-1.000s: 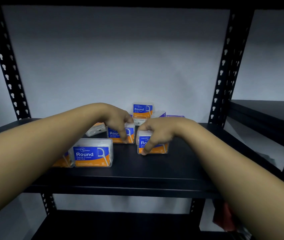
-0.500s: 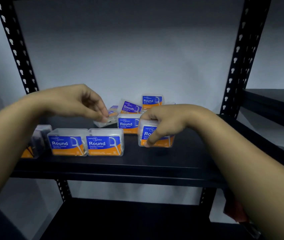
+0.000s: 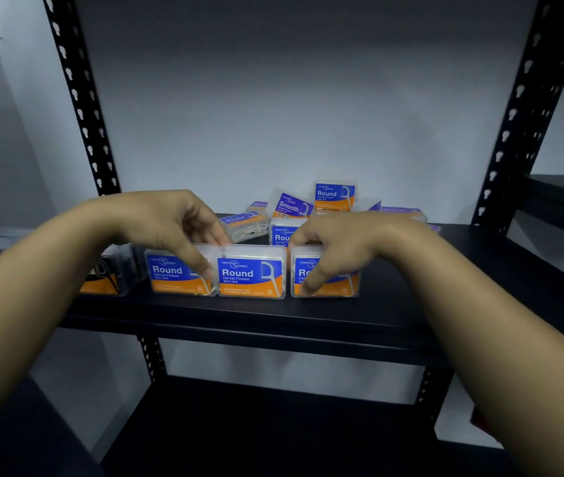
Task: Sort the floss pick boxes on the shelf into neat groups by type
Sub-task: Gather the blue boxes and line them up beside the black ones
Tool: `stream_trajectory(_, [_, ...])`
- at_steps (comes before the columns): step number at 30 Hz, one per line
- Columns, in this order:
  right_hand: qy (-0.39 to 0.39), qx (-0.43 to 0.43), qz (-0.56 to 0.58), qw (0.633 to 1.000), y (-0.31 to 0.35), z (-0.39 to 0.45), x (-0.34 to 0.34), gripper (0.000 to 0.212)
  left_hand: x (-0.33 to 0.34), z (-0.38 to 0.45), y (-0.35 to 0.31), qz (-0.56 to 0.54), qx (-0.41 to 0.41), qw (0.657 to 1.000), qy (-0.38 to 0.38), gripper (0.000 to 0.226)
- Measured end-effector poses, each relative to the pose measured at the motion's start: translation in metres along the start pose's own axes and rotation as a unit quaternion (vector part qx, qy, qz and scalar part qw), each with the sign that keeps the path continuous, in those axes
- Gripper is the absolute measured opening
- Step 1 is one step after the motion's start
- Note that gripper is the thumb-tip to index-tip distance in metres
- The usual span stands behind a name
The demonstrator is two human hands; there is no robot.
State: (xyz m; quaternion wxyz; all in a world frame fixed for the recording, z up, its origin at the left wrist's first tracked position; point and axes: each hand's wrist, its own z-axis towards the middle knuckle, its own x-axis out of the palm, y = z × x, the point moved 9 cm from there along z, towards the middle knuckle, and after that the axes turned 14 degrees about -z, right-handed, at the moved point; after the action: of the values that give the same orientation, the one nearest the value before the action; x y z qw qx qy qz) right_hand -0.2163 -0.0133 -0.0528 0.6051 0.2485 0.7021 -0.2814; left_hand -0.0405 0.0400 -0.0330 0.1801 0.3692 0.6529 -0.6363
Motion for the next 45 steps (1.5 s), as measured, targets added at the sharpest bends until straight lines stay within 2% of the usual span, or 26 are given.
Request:
stream_trajectory(4, [-0.016, -0.001, 0.038, 0.999, 0.004, -0.002, -0.002, 0.067, -0.002, 0.003, 0.006, -0.019, 0.008, 1.0, -0.007, 0.039])
stream_trajectory(5, [-0.025, -0.002, 0.047, 0.999, 0.005, -0.002, -0.003, 0.067, -0.001, 0.004, 0.006, -0.025, 0.01, 1.0, -0.008, 0.038])
stream_trajectory(9, [-0.052, -0.008, 0.073, 0.996, 0.01, -0.005, -0.006, 0.045, 0.0, 0.007, 0.009, -0.037, 0.014, 0.999, -0.007, 0.041])
stream_trajectory(23, [-0.066, 0.025, 0.116, 0.991, 0.015, -0.016, -0.005, 0.034, 0.003, 0.01, 0.008, -0.065, 0.033, 0.997, -0.012, 0.046])
stream_trajectory(38, [-0.054, 0.027, 0.126, 0.99, 0.017, -0.016, -0.004, 0.04, 0.004, 0.012, 0.008, -0.074, 0.051, 0.996, -0.001, 0.042])
stream_trajectory(42, [-0.073, 0.026, 0.131, 0.988, 0.016, -0.018, -0.008, 0.042, 0.002, 0.008, -0.007, -0.064, 0.089, 0.993, 0.034, 0.051])
stream_trajectory(45, [-0.08, 0.038, 0.157, 0.984, 0.008, -0.023, -0.014, 0.057, -0.016, 0.006, -0.035, -0.112, 0.142, 0.982, 0.051, 0.062])
